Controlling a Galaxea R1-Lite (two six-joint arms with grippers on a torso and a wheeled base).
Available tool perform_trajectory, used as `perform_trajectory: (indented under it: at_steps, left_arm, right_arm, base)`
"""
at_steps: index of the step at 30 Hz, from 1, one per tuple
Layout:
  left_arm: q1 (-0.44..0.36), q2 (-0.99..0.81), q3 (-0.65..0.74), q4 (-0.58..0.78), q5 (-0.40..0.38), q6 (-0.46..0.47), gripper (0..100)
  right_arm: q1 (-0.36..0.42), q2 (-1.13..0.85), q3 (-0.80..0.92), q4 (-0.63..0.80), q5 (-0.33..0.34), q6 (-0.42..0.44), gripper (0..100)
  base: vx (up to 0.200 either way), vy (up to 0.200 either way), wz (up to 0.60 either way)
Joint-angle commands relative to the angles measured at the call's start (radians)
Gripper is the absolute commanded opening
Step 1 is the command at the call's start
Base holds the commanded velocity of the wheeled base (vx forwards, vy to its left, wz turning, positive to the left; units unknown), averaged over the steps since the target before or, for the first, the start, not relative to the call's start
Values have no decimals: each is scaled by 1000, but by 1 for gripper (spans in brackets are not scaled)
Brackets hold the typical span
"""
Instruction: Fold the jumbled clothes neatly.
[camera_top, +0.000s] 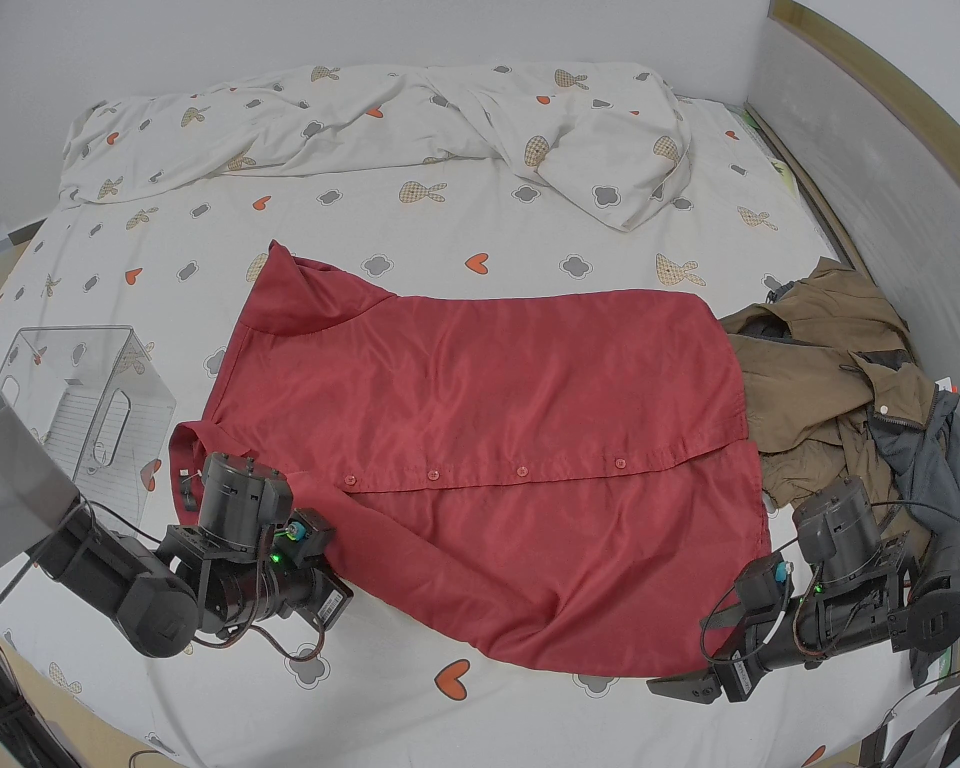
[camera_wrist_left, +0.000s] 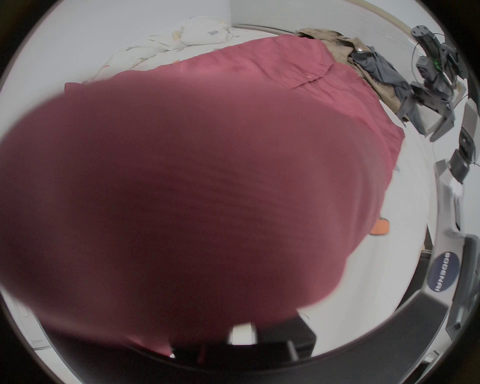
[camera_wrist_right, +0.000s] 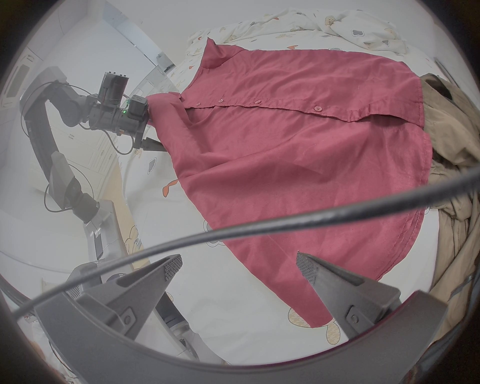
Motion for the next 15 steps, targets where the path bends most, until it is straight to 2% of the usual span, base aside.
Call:
perform_trajectory:
  at_steps: [1, 7, 14, 15]
  left_arm:
    - [-8, -72, 22, 59, -5, 0, 0]
    - [-14, -218, 2, 273, -48, -6, 0]
    - [-10, -342, -205, 777, -178, -35, 0]
    - [-8, -342, -224, 812, -192, -35, 0]
  right_arm:
    - [3, 1, 0, -1, 0, -1, 100]
    - [4, 1, 1, -1, 2, -1, 100]
    - [6, 9, 1, -1, 2, -1, 100]
    - [4, 9, 1, -1, 0, -1, 100]
  base:
    - [0, 0, 0]
    - [0, 0, 0]
    - [0, 0, 0]
    - [0, 0, 0]
